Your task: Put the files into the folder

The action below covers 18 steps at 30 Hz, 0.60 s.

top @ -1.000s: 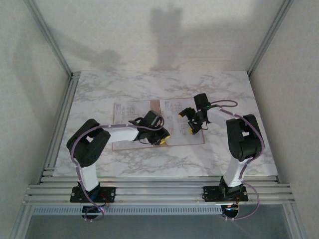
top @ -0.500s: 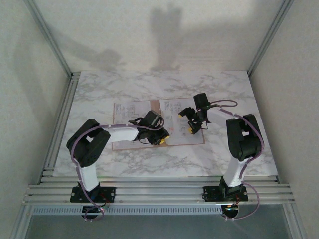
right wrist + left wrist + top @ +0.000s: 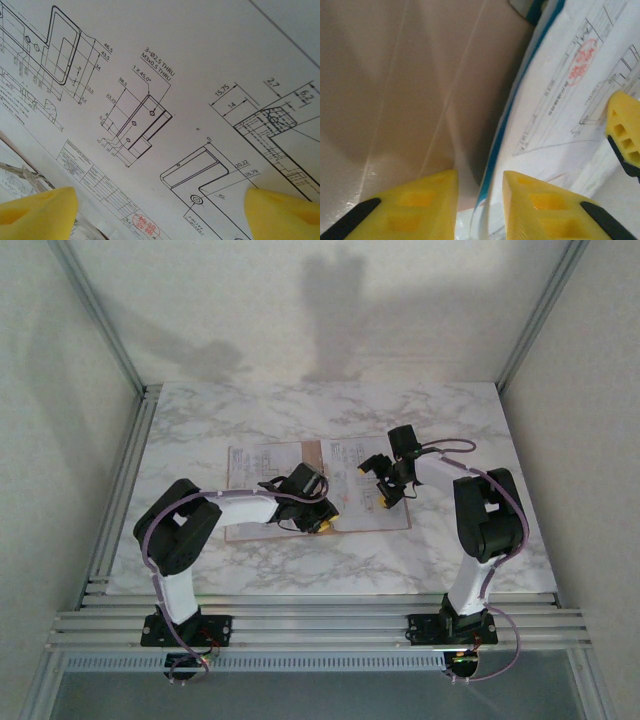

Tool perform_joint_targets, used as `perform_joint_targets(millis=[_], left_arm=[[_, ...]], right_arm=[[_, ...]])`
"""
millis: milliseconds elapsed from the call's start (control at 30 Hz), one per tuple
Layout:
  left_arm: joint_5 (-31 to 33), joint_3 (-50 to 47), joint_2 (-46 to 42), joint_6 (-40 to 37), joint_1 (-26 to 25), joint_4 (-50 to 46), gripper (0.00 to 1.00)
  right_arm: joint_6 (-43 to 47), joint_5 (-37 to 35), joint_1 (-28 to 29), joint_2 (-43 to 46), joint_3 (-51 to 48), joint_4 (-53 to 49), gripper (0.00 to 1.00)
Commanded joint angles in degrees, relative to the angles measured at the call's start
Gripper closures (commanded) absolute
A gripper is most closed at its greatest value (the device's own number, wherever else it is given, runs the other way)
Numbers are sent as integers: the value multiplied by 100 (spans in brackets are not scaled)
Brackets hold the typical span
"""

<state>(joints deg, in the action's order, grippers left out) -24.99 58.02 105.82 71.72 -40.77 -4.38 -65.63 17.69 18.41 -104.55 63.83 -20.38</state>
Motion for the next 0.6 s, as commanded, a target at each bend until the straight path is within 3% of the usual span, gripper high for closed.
perform_joint_targets(millis=[0,167,367,567], left_arm=[[265,163,-91,-148,27,-384,67],[277,258,-135,-176,29,-492,61],[420,280,-291,-181,56,-683,43],[750,279,-741,-289,279,-1017,44]], right_arm=[[-16,-164,23,254,156,-382,12],[13,-270,22,636,296,-614,11],[300,-366,31,759,554,-845,11],[808,-376,223,485,1081,-806,14]])
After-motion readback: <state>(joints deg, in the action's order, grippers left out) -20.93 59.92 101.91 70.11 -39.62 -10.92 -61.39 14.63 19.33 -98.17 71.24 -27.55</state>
